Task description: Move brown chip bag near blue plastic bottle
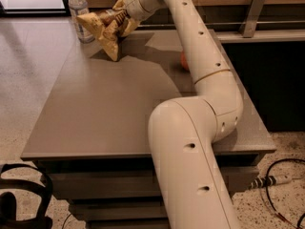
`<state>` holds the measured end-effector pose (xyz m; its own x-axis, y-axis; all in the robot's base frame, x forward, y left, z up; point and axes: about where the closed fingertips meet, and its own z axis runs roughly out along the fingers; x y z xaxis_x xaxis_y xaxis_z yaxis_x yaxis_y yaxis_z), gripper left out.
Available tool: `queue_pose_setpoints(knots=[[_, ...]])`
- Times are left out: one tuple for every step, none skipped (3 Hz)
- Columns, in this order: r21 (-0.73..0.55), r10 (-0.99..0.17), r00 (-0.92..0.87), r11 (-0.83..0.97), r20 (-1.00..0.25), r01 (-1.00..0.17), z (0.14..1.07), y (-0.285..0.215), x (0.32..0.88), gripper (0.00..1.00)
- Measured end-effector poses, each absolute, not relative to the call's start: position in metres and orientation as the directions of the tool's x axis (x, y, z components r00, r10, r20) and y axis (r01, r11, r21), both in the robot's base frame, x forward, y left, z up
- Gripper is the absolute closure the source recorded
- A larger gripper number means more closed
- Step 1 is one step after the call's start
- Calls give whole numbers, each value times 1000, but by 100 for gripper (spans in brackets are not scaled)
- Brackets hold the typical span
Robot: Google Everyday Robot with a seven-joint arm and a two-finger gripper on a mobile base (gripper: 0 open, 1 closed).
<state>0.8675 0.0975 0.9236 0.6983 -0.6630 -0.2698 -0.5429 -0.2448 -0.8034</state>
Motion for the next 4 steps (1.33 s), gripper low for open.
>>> queue_pose_setpoints(knots=[[-800, -661, 699, -248, -272, -546, 920, 101, 868, 35], [-798, -658, 701, -251, -275, -549, 916, 104, 868, 11], [-795, -656, 702, -254, -277, -551, 913, 107, 868, 0], [-795, -656, 702, -254, -277, -551, 913, 108, 868, 0]])
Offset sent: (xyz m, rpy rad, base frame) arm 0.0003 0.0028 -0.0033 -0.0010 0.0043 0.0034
